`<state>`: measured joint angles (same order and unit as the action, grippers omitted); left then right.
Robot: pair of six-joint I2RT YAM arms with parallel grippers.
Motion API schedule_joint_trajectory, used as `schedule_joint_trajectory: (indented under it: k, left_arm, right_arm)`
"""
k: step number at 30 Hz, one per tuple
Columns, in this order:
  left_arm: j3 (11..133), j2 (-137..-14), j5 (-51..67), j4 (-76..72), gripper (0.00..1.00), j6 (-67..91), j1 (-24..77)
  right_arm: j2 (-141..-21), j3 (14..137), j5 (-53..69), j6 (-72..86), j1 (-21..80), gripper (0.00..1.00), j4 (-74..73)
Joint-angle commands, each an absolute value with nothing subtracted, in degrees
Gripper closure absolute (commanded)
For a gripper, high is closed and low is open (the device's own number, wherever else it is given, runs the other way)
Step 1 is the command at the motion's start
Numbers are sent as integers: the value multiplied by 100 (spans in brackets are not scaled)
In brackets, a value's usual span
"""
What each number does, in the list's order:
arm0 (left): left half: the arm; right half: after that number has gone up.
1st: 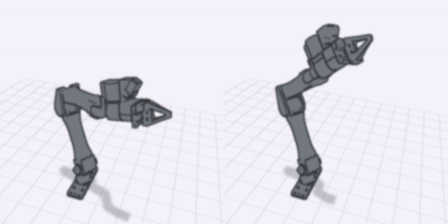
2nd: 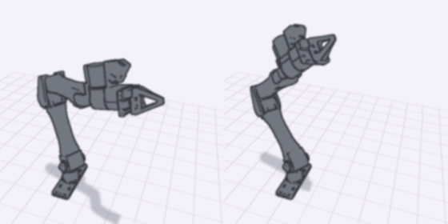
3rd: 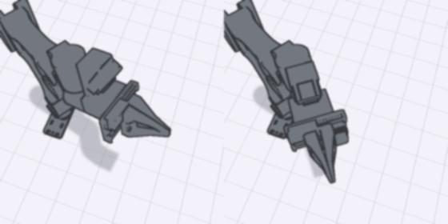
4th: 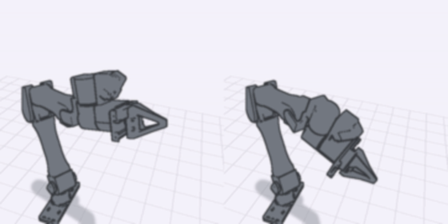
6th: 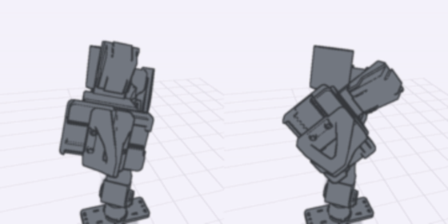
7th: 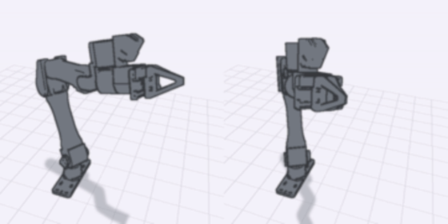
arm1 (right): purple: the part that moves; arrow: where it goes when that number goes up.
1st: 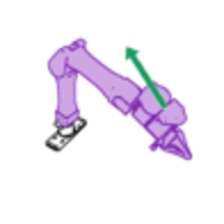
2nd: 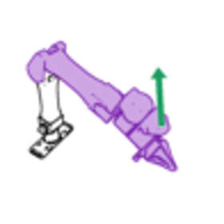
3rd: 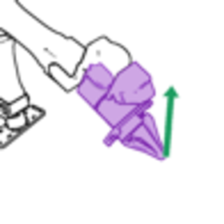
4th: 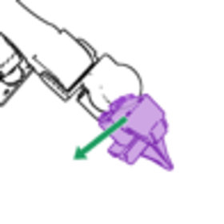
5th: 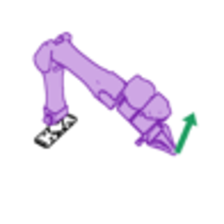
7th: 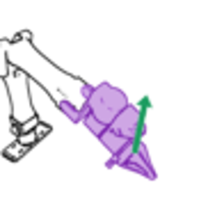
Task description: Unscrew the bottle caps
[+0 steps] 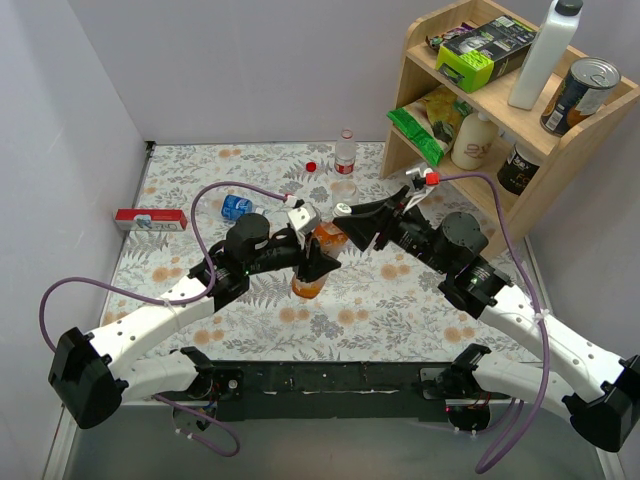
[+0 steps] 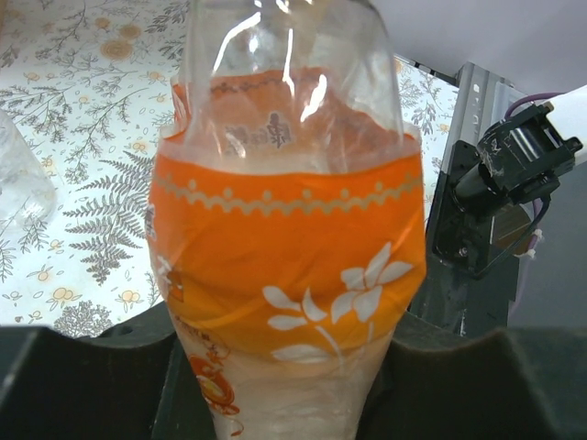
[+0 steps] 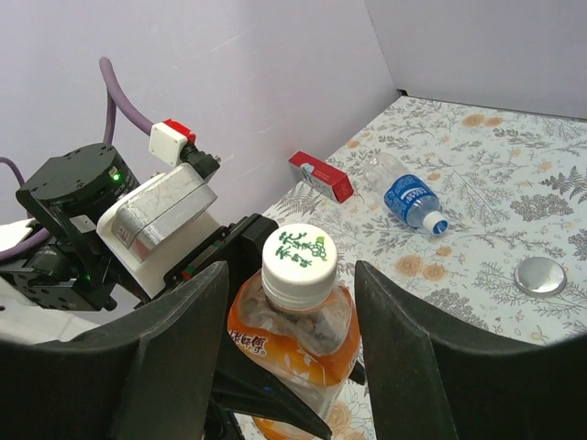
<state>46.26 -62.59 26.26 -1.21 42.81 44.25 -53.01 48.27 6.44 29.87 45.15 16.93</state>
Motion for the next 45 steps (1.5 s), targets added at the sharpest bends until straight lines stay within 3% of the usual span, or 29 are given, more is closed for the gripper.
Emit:
schedule_joint_trajectory:
  k: [1, 14, 20, 22, 23, 27, 31, 35, 41, 45]
  left_arm:
    - [4834, -6275, 2549, -114, 60, 4201, 4500]
    - [4852, -6372, 2531, -70, 61, 4175, 4570]
    - [4851, -6398, 2531, -62, 61, 4166, 4588]
    - [4869, -6407, 2514, -44, 61, 4140, 4597]
    - [4878, -6407, 2522, -35, 61, 4140, 4597]
    - [4869, -6381, 2829, -88, 61, 4236, 4605]
    - [4922, -6398, 3496, -114, 61, 4333, 4597]
    - [4887, -6355, 5144, -412, 61, 4517, 4570]
    - [4816, -6372, 6818, -1159, 61, 5123, 4526]
    - [4746, -6398, 7601, -1695, 62, 5484, 4518]
  right_arm:
    - [-5247, 5054, 659, 2997, 4553, 37, 2127]
    - [-5247, 5063, 650, 2953, 4579, 41, 2074]
    - [-5265, 5036, 624, 2927, 4588, 55, 2100]
    - [-5247, 4975, 633, 2927, 4579, 63, 2136]
    - [-5212, 4957, 589, 2918, 4579, 72, 2127]
    - [-5133, 5010, 764, 2664, 4527, 85, 1873]
    - [-5185, 5448, 1361, 2260, 4386, 86, 1092]
    - [-5212, 5721, 2675, 1916, 4080, 86, 581]
    - [-5265, 5572, 4777, 2355, 3332, 87, 1142]
    - [-5273, 5739, 5176, 2251, 3278, 87, 1187]
